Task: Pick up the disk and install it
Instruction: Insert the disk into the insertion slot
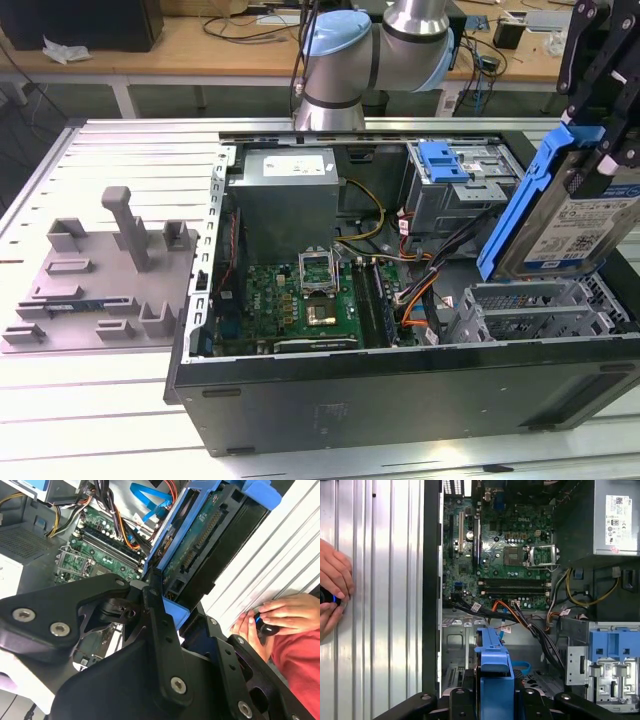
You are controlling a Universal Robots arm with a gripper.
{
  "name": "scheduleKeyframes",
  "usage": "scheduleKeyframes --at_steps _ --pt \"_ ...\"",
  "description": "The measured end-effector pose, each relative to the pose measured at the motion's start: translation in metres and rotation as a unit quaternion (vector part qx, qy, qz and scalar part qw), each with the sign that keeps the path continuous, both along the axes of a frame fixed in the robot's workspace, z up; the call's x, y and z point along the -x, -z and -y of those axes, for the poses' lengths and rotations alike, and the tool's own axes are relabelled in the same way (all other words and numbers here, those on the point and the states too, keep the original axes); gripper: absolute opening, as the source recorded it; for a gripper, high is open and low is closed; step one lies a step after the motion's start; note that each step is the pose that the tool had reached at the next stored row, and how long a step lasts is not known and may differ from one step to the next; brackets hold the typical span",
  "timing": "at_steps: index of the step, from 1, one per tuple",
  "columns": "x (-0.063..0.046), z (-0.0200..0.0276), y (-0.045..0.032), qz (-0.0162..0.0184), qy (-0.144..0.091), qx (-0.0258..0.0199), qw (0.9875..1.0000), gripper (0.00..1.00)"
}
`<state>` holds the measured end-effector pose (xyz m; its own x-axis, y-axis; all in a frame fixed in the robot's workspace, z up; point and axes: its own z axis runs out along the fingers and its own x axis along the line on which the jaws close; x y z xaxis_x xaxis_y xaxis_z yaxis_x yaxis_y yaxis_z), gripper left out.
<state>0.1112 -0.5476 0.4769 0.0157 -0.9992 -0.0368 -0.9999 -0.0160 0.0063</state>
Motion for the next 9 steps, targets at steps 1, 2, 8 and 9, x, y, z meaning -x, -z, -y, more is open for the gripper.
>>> scheduleKeyframes --at_steps 1,2,8,9 --pt "0.0 0.0007 0.0008 0.0 0.0 -0.0001 1.0 0.36" --pt "0.0 0.0013 0.0014 0.0 0.0 0.0 1.0 0.36" --pt "-0.0004 0.0026 0.0048 0.0 0.002 0.0 1.0 0.36" --pt "-0.0005 0.0027 0.005 0.0 0.002 0.0 1.0 0.36"
